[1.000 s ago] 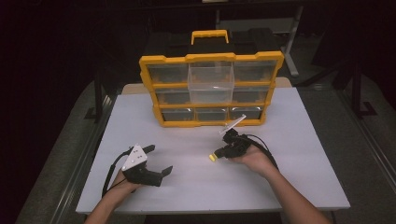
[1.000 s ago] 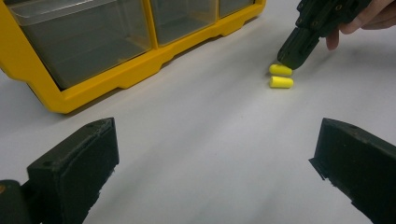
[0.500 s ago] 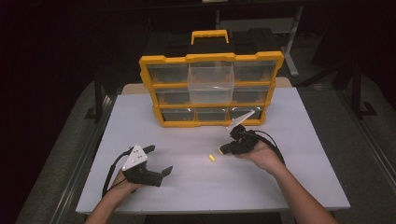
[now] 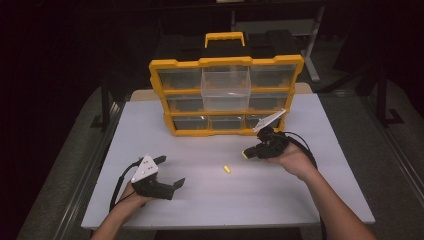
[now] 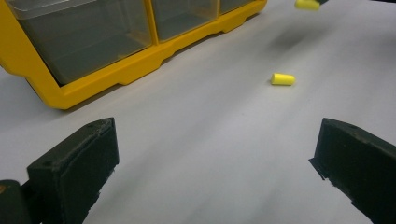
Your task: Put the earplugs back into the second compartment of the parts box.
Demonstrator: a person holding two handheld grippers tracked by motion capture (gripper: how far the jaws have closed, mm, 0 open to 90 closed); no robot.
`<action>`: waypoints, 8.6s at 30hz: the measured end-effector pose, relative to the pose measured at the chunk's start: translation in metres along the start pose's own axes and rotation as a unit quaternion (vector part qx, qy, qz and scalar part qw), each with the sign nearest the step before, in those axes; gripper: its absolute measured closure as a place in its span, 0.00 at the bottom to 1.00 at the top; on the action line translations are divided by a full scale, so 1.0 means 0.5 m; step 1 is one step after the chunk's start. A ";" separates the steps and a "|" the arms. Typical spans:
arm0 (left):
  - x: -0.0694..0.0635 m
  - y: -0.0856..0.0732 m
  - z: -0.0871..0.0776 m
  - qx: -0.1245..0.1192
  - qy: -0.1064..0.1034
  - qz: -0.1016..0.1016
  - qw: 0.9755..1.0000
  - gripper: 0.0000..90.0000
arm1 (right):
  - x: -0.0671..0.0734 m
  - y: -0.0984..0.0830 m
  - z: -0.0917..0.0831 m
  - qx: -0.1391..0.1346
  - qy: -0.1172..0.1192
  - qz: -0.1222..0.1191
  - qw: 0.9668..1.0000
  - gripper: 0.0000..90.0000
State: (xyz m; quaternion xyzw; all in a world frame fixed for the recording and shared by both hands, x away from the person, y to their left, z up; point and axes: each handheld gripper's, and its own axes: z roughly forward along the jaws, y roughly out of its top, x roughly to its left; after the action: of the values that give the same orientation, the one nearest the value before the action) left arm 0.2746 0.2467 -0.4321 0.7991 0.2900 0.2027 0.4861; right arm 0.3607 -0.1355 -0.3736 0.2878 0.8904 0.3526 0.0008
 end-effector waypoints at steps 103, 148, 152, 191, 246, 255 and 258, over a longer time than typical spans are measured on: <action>-0.002 0.002 0.003 0.009 -0.006 -0.005 1.000 0.00 | 0.003 0.326 -0.322 -0.053 -0.041 -0.037 0.997 0.56; -0.003 0.001 0.003 0.011 -0.006 -0.005 1.000 0.00 | 0.001 0.106 -0.139 -0.051 -0.063 -0.025 0.996 0.08; -0.003 0.001 0.004 0.011 -0.007 -0.004 1.000 0.00 | 0.002 0.091 -0.115 -0.046 -0.066 -0.025 0.996 0.06; -0.006 0.002 0.004 0.011 -0.012 -0.001 1.000 0.00 | 0.041 0.016 0.100 -0.020 -0.043 -0.024 0.999 0.20; -0.005 0.003 0.000 0.006 -0.021 -0.006 1.000 0.00 | 0.039 0.025 0.072 0.021 -0.002 -0.031 0.999 0.88; -0.005 0.002 0.000 0.006 -0.020 -0.007 1.000 0.00 | 0.029 0.041 0.020 0.014 0.002 -0.027 1.000 0.88; -0.005 0.003 0.001 0.006 -0.021 -0.006 1.000 0.00 | 0.026 0.047 0.003 0.010 0.002 -0.030 0.999 0.88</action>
State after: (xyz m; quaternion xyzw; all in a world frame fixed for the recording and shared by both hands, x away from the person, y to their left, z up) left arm 0.2731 0.2442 -0.4312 0.8044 0.2856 0.1807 0.4886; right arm 0.3621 -0.1140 -0.3571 0.2601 0.9023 0.3437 0.0062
